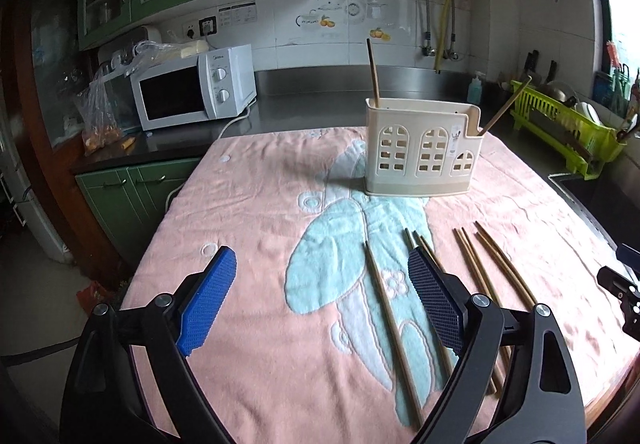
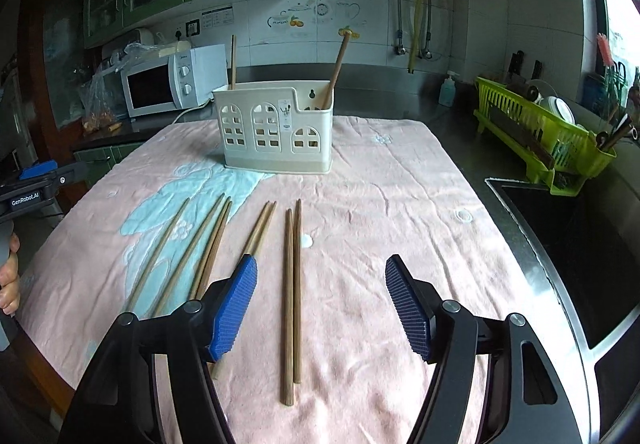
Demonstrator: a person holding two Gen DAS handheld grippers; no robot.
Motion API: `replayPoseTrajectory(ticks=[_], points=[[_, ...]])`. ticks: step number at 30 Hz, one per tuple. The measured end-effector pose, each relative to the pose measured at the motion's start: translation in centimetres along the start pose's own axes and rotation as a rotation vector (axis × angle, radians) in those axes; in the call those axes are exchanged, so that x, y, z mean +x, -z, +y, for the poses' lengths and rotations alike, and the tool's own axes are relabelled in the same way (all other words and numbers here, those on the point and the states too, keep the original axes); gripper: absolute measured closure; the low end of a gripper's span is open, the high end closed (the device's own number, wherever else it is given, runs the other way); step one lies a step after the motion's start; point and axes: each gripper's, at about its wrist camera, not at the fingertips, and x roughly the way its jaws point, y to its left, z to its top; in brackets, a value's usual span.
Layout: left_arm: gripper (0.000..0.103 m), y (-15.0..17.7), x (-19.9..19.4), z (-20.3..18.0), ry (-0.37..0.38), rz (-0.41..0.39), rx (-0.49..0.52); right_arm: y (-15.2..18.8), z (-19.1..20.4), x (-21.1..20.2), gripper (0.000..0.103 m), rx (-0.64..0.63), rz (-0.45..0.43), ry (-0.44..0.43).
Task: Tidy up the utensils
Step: 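Move both open tools back toward the remaining chopsticks on the towel, then close the left tool on a chopstick while the right tool grasps another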
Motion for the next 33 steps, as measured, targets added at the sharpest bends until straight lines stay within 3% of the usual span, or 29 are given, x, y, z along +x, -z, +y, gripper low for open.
replayPoseTrajectory(ticks=[3,8,12,16,33], points=[[0.016,1.2,0.1,0.0,0.009,0.025,-0.013,1.3,-0.5,0.3,0.042,0.021,0.033,-0.006],[0.016,2.9,0.4,-0.1,0.017,0.065,-0.011,3.5,-0.7,1.0,0.056,0.031,0.085,-0.013],[0.016,4.1,0.5,-0.2,0.027,0.089,-0.011,5.4,-0.7,2.3,0.074,0.037,0.153,-0.027],[0.016,5.2,1.1,-0.3,0.029,0.123,-0.005,6.4,-0.4,3.4,0.082,0.021,0.192,-0.038],[0.017,6.3,1.8,-0.1,0.013,0.165,-0.01,6.2,0.7,5.2,0.09,-0.016,0.224,-0.073]])
